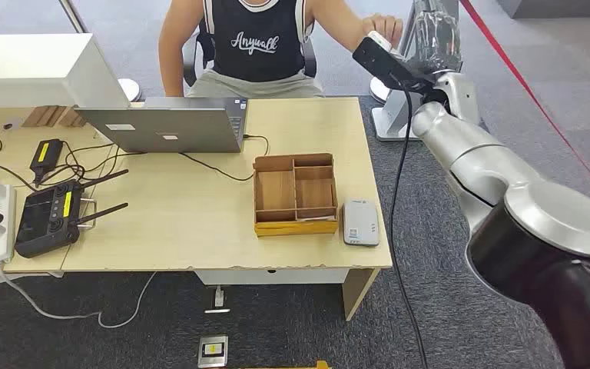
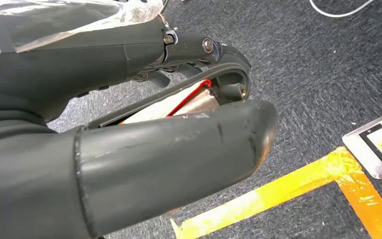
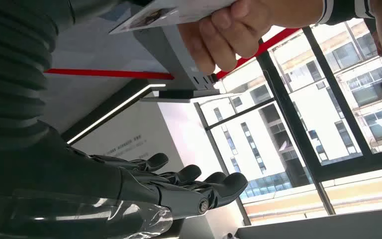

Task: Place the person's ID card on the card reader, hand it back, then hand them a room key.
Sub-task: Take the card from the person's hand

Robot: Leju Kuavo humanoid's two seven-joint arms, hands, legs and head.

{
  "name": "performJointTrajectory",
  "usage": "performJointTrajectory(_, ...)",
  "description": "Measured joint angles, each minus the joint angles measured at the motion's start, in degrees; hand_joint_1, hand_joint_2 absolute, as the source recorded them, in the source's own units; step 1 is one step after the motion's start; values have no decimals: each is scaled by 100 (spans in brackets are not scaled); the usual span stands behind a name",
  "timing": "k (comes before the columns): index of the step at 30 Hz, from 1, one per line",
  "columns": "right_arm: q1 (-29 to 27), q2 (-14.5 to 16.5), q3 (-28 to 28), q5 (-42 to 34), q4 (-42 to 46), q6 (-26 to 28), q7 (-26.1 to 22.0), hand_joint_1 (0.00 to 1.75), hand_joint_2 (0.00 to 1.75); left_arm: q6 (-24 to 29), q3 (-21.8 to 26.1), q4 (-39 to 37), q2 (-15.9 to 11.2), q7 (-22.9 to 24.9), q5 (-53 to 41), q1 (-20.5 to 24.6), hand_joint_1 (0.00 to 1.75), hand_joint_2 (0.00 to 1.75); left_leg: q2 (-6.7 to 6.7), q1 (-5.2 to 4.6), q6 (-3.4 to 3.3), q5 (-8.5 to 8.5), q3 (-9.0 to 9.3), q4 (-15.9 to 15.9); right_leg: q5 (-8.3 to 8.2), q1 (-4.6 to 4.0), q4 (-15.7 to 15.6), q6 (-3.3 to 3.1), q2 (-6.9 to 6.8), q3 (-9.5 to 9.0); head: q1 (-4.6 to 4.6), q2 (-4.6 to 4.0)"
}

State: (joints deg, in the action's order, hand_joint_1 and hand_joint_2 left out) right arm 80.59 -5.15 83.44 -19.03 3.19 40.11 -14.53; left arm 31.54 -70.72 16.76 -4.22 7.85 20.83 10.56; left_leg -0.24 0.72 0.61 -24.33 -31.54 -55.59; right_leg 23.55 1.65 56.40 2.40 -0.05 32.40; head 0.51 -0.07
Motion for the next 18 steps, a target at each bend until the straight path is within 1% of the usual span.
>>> performJointTrajectory(3,-70,55,53,104,-12,1,71,0,175,-23,1,0,0,0,-22,7,0,0,1,0,0,0,0,0,0,0,0,0,0,0,0,0)
performJointTrajectory(9,-384,176,212,467,-44,3,420,0,175,-107,-1,0,0,30,-176,41,0,0,0,-1,0,0,2,-1,-1,1,-2,0,1,0,-1,0)
performJointTrajectory(10,-429,185,230,482,-50,3,444,12,175,-113,-1,0,0,38,-193,44,0,0,0,-1,0,0,1,-1,-1,1,-2,0,0,0,0,0)
performJointTrajectory(13,-519,203,293,470,-70,4,470,143,175,-137,-1,0,0,49,-227,47,0,0,0,-1,0,0,1,-1,-1,0,-2,0,0,1,1,0)
performJointTrajectory(14,-537,205,311,449,-83,4,466,175,175,-146,-1,0,0,51,-240,48,0,0,1,-1,0,0,1,-1,-1,0,-2,0,0,1,1,0)
performJointTrajectory(18,-570,197,358,353,-114,4,430,175,175,-179,-1,0,-5,56,-307,59,0,0,1,-1,0,0,1,-1,-1,1,-2,0,1,1,1,0)
